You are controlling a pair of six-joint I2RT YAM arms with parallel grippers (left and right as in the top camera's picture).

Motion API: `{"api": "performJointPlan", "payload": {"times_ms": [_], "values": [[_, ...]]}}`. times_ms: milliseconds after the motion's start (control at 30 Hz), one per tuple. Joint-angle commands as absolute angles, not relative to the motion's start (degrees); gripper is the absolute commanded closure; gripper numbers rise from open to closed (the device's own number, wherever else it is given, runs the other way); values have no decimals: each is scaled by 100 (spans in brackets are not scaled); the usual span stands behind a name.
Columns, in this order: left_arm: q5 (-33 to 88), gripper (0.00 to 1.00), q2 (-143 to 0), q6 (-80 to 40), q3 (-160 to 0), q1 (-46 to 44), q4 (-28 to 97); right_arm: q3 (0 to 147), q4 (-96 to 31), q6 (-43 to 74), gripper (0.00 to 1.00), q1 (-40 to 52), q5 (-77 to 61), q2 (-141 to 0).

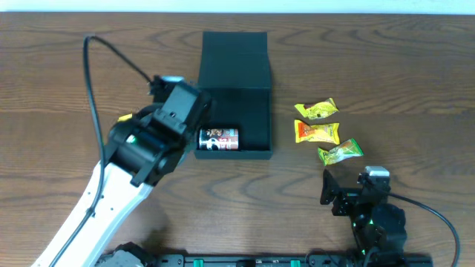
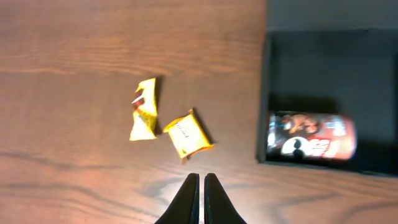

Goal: Pack container
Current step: 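Withdraw the left gripper toward the yellow Le-mond packet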

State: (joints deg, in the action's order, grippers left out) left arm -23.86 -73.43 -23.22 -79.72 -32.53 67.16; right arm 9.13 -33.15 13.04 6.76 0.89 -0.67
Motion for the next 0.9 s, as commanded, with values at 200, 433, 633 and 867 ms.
{"api": "performJointPlan", "payload": {"times_ms": [200,433,633,867], "values": [[-2078,94,-6543,-1940,-6532,-2657,6425,860,-3317,1369,1,679,106,-32],[-1160,94,-6560,-2637,-5435,-1688,5614,860,-3317,1369,1,679,106,-32],[-930,94,-6584,-2936,-4733,-1190,4775,860,-3317,1369,1,679,106,-32],[-886,71,-6912,-3103,-4602,-1190,4515,860,-3317,1369,1,679,106,-32]]}}
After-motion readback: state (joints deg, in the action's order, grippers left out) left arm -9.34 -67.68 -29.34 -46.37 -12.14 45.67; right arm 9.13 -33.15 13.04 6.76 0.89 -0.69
